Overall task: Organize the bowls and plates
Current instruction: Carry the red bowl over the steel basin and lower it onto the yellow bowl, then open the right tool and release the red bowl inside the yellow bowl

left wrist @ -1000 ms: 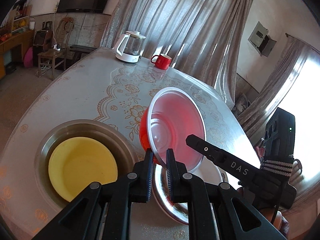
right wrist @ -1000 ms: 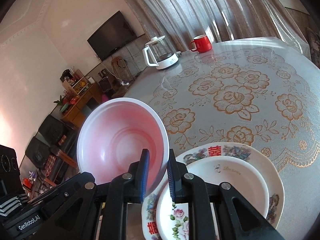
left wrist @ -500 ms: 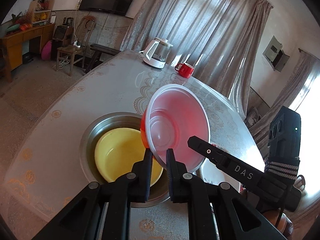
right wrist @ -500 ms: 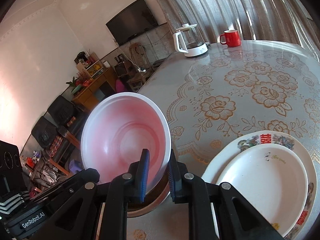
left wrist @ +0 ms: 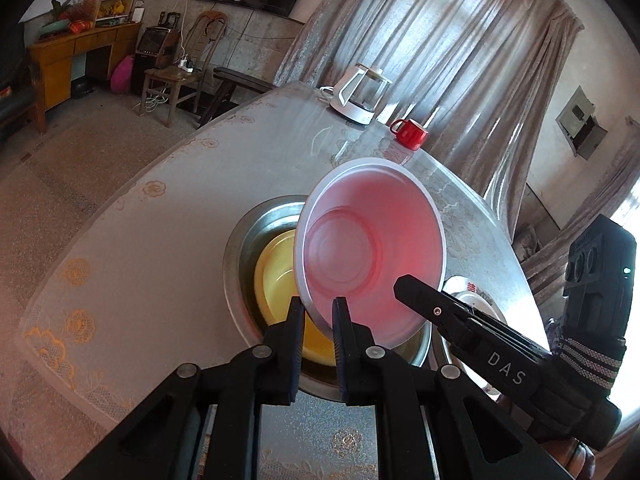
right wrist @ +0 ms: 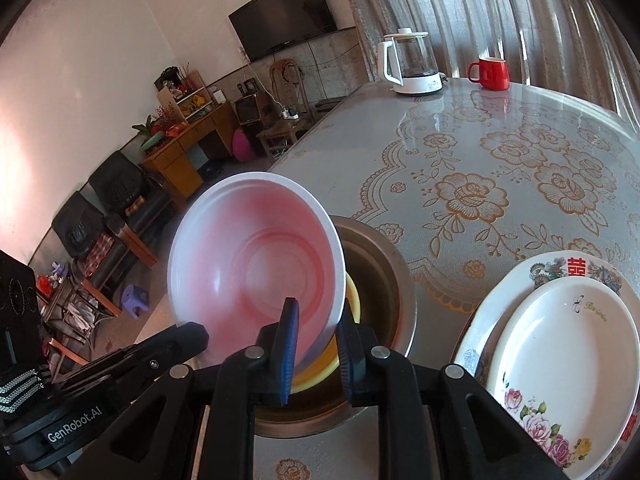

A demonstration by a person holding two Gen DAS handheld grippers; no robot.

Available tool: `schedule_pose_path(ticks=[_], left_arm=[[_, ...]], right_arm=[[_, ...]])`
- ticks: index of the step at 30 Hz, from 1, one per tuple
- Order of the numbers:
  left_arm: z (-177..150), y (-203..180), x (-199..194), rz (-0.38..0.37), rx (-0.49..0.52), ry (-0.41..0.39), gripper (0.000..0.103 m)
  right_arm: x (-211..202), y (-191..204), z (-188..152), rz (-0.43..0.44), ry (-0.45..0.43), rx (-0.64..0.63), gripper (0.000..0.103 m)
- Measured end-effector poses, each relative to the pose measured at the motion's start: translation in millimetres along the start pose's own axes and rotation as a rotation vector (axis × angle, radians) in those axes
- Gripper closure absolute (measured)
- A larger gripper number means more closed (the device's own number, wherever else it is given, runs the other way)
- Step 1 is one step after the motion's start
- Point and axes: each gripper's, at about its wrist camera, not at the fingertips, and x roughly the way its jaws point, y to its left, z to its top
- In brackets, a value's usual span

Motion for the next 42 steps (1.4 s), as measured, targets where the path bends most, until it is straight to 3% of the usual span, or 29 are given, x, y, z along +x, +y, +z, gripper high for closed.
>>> schedule_pose_path(ticks=[42], left_arm=[[-4.1, 4.2, 8.4, 0.057, -0.003, 0.026, 0.09]], right_arm=[[5.9, 18.6, -21.1, -0.046, 0.006, -0.083, 0.084]])
